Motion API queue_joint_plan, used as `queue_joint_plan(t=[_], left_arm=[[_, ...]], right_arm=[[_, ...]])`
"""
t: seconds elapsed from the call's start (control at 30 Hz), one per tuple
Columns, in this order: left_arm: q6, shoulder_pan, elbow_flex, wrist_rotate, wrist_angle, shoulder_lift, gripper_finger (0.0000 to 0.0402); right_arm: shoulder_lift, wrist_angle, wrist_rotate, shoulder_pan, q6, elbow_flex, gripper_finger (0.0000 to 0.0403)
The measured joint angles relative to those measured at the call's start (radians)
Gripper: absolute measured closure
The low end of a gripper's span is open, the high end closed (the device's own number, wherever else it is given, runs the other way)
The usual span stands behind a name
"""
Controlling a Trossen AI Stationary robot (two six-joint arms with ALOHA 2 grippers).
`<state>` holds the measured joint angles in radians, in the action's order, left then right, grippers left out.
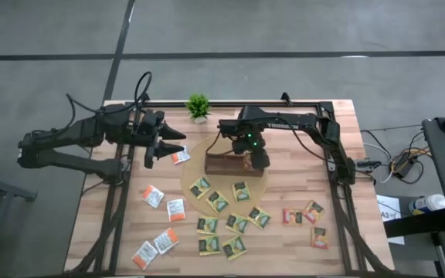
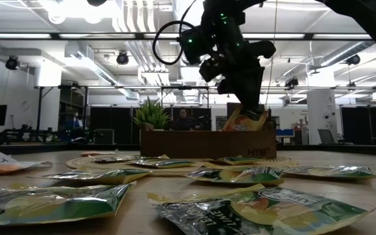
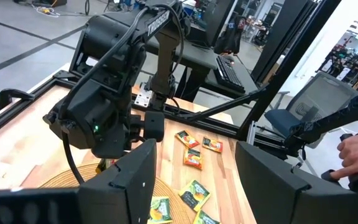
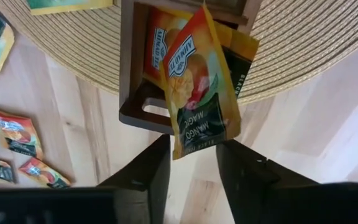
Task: Pick & Place Tea
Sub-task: Put the orange tea bag into the right section of the wooden organizer
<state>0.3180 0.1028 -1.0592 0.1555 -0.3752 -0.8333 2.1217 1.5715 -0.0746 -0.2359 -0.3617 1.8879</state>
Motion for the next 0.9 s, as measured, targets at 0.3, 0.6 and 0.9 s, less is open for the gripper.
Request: queue_joint_plan(t=[0.3, 0.6, 0.9], left_arm=[[0.0, 0.0, 0.0, 0.0, 0.0, 0.0, 0.0189], [0.002, 0.0, 0.0, 0.0, 0.0, 0.0, 0.0189], [0.003, 0.0, 0.0, 0.0, 0.0, 0.0, 0.0189]], right_arm=[[-0.002, 0.0, -0.002, -0.004, -0.004, 0.072, 0.0263], [-0.002, -0.003, -0.057, -0.051, -0.008, 0.087, 0.0266], [-0.002, -0.007, -0.07, -0.084, -0.007, 0.087, 0.0267]])
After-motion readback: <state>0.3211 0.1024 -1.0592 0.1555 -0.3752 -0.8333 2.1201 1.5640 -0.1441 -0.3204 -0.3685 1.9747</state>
